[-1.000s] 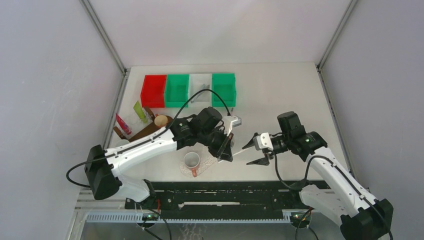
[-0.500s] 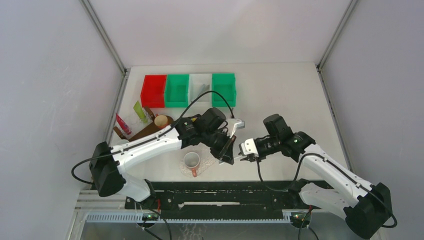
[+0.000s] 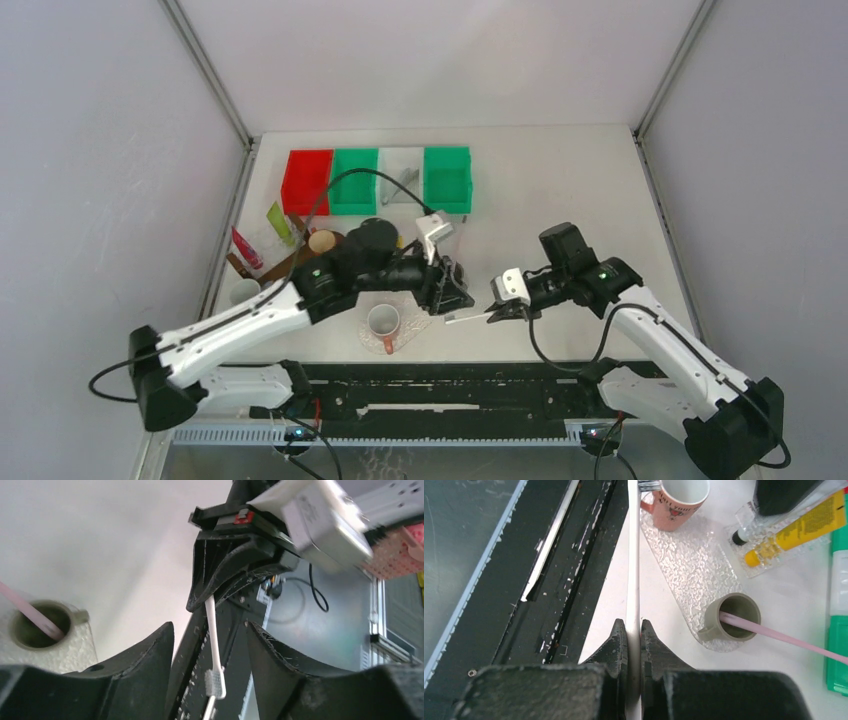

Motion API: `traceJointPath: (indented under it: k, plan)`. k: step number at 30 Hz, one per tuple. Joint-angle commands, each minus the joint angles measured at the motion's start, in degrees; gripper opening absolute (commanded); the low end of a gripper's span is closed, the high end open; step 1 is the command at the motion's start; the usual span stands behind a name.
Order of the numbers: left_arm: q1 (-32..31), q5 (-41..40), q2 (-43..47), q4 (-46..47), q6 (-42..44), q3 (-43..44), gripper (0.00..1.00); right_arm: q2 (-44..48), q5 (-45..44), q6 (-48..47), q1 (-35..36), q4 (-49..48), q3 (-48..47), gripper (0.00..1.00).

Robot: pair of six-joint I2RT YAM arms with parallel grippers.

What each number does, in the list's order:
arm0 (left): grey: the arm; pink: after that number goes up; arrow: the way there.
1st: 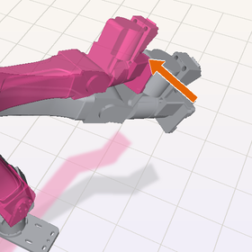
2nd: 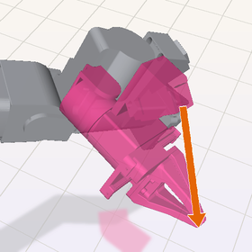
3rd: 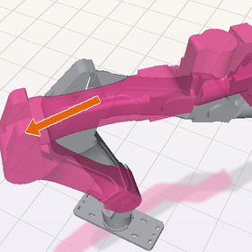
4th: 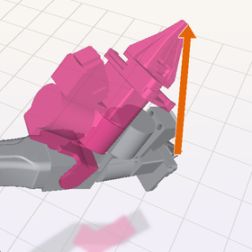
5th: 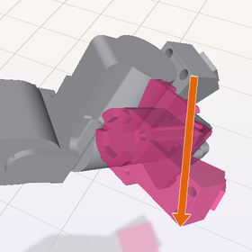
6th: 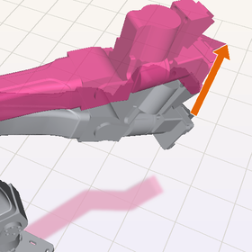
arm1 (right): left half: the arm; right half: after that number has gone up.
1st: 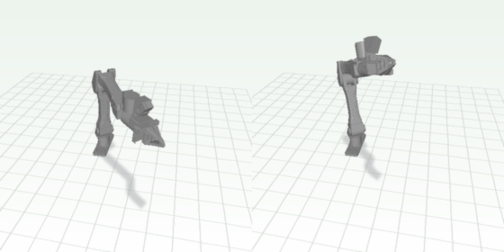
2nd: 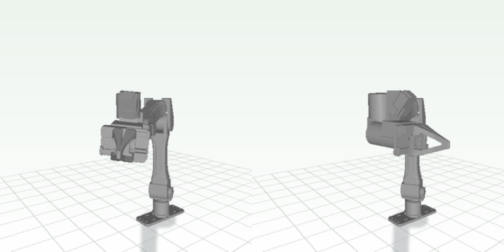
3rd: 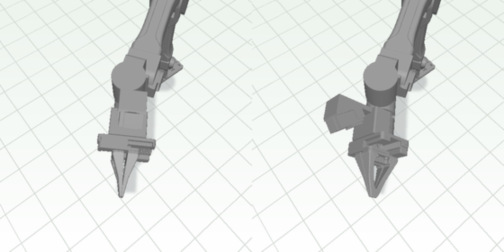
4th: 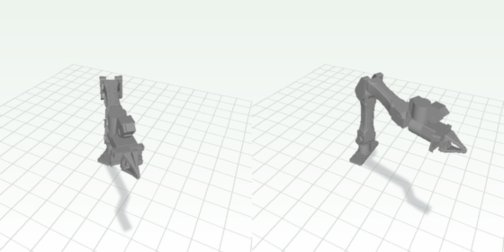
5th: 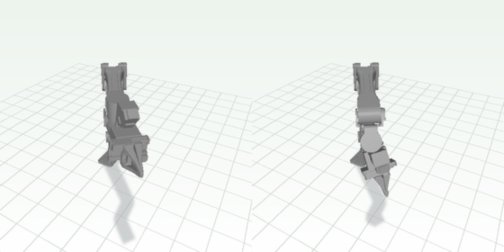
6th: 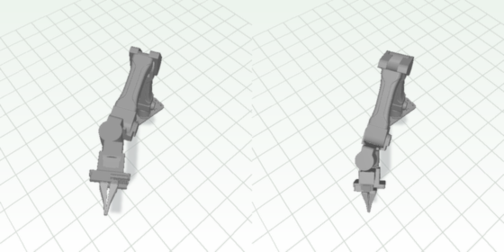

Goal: Prepare toiletry sets of a toothbrush and toothpaste on the tray
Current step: Place the toothbrush in the cup.

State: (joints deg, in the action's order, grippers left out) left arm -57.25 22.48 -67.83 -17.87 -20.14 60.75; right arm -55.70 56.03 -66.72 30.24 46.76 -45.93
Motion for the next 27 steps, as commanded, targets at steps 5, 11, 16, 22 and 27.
traceJointPath:
  k: [5, 11, 16, 22, 27]
  plan:
    - [0.2, -9.1, 18.6, 37.1, 2.0, -19.6, 0.85, 4.3, 15.6, 9.3, -8.5, -0.9, -3.5, 0.0]
    - [0.2, -19.3, 25.2, 53.4, -6.4, -31.4, 1.0, 6.0, 21.8, 32.1, -15.0, -15.6, -1.8, 0.0]
    - [0.1, -20.8, 21.8, 64.1, -15.1, -34.5, 1.0, 6.8, 16.9, 53.7, -16.9, -33.0, 1.7, 0.0]
    - [-2.2, -28.8, 15.5, 66.9, -19.4, -32.0, 1.0, 6.3, 13.5, 59.1, -17.5, -37.2, 2.6, 0.0]
    - [-6.1, -36.3, 11.2, 66.9, -18.6, -28.4, 0.98, 6.4, 11.5, 61.0, -17.6, -38.8, 3.2, 0.0]
